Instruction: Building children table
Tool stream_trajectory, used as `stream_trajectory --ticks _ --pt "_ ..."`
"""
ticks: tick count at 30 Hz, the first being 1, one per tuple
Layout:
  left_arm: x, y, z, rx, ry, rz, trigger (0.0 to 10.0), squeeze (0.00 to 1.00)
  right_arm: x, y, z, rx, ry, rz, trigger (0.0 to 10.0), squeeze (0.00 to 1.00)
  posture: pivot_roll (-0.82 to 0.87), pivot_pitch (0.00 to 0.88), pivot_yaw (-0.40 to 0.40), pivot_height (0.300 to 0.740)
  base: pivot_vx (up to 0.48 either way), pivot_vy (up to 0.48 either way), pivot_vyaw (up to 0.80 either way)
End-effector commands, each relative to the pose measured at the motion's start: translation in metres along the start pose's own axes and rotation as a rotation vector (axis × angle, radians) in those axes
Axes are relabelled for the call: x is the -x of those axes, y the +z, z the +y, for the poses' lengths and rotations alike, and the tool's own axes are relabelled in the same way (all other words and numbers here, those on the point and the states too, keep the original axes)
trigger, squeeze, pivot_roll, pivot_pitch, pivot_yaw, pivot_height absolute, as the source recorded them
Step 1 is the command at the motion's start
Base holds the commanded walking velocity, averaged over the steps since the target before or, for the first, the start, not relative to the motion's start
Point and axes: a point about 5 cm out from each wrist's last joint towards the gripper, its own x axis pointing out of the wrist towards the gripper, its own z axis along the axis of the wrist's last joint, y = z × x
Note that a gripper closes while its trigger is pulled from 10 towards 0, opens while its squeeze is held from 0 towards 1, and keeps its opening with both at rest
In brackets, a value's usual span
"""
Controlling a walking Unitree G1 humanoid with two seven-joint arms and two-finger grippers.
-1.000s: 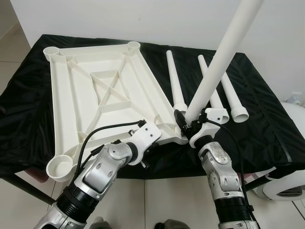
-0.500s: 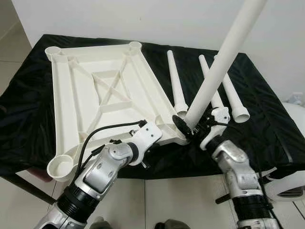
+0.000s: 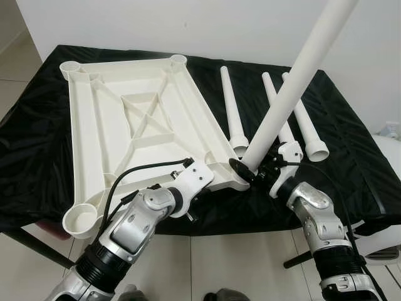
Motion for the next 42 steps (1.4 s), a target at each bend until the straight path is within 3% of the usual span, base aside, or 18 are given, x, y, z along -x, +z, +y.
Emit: stream_trajectory --ticks 1,5,6,7,14,15,16,17,30,39,42 --pt "-0.005 -0.002 -0.012 0.004 -0.097 0.011 10.0 0.00 0.002 0.000 -0.004 0.018 0.000 0.005 10.0 0.00 0.00 0.005 -0.067 0.740 0.000 0.000 0.00" --pt "-0.005 -0.002 -0.013 0.002 -0.099 0.011 10.0 0.00 0.001 -0.001 -0.005 0.014 -0.002 0.002 10.0 0.00 0.00 0.003 -0.068 0.740 0.000 0.000 0.00" --pt "-0.005 -0.002 -0.013 0.002 -0.101 0.010 10.0 0.00 0.001 -0.001 -0.004 0.005 0.003 -0.012 3.1 0.00 0.00 0.003 -0.068 0.740 0.000 0.000 0.00" --pt "-0.006 -0.002 -0.014 0.001 -0.102 0.010 10.0 0.00 0.001 -0.002 -0.004 0.003 0.004 -0.018 0.0 0.00 0.00 0.002 -0.068 0.740 0.000 0.000 0.00" --pt "-0.005 -0.002 -0.014 0.004 -0.100 0.009 10.0 0.00 0.001 -0.003 -0.003 -0.009 0.002 -0.023 0.0 0.00 0.00 0.010 -0.074 0.740 0.000 0.000 0.00" --pt "-0.005 -0.002 -0.014 0.006 -0.100 0.010 10.0 0.00 0.001 -0.002 0.000 -0.015 0.005 -0.031 2.5 0.00 0.00 0.012 -0.075 0.740 0.000 0.000 0.00" --pt "-0.005 -0.002 -0.014 0.006 -0.100 0.010 10.0 0.00 0.001 -0.002 0.000 -0.015 0.005 -0.031 2.5 0.00 0.00 0.012 -0.075 0.740 0.000 0.000 0.00" --pt "-0.005 -0.002 -0.015 0.006 -0.100 0.010 10.0 0.00 0.000 -0.003 0.002 -0.015 0.001 -0.025 10.0 0.00 0.00 0.013 -0.077 0.740 0.000 0.000 0.00" --pt "-0.005 -0.003 -0.018 0.014 -0.106 0.009 10.0 0.00 -0.007 -0.002 0.019 -0.074 -0.151 -0.055 10.0 0.00 0.00 0.024 -0.083 0.740 0.000 0.000 0.00" --pt "-0.006 -0.002 -0.018 0.019 -0.104 0.005 10.0 0.00 -0.029 0.009 0.038 -0.147 -0.417 -0.112 10.0 0.00 0.00 0.027 -0.089 0.740 0.000 0.000 0.00" --pt "-0.006 -0.002 -0.018 0.019 -0.102 0.004 10.0 0.00 -0.033 0.012 0.042 -0.165 -0.448 -0.132 10.0 0.00 0.00 0.029 -0.090 0.740 0.000 0.000 0.00"
